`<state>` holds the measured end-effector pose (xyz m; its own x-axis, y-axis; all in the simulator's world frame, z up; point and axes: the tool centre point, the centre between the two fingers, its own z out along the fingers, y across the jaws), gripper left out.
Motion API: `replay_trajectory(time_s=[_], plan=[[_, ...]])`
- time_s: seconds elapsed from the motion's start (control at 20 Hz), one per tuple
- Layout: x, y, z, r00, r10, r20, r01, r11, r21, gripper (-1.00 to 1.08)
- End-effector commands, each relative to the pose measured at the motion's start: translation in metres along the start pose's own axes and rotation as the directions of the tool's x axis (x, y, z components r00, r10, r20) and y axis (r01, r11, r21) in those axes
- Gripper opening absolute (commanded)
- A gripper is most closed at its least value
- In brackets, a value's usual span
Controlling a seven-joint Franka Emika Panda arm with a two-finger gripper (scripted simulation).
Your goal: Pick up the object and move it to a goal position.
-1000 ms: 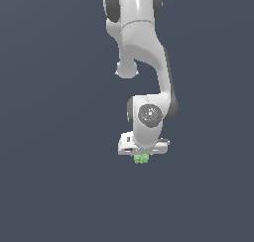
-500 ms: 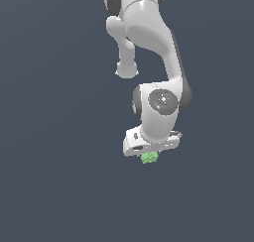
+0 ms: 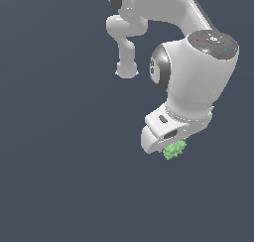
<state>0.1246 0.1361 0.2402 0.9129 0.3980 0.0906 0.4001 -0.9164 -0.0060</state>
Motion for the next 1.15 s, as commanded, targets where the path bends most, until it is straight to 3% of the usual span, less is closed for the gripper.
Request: replay_trajectory(time_s=[0.0, 0.5, 1.1], plan=[[0.011, -0.012, -0.034, 0.998, -0.066, -0.015, 0.066, 0.998, 0.004, -1.00], [0.035, -0.043, -0.117, 0.973, -0.223, -0.054, 0.224, 0.974, 0.012, -1.00], [0.042, -0.052, -0.140, 0.962, -0.266, -0.065, 0.267, 0.963, 0.013, -1.00]])
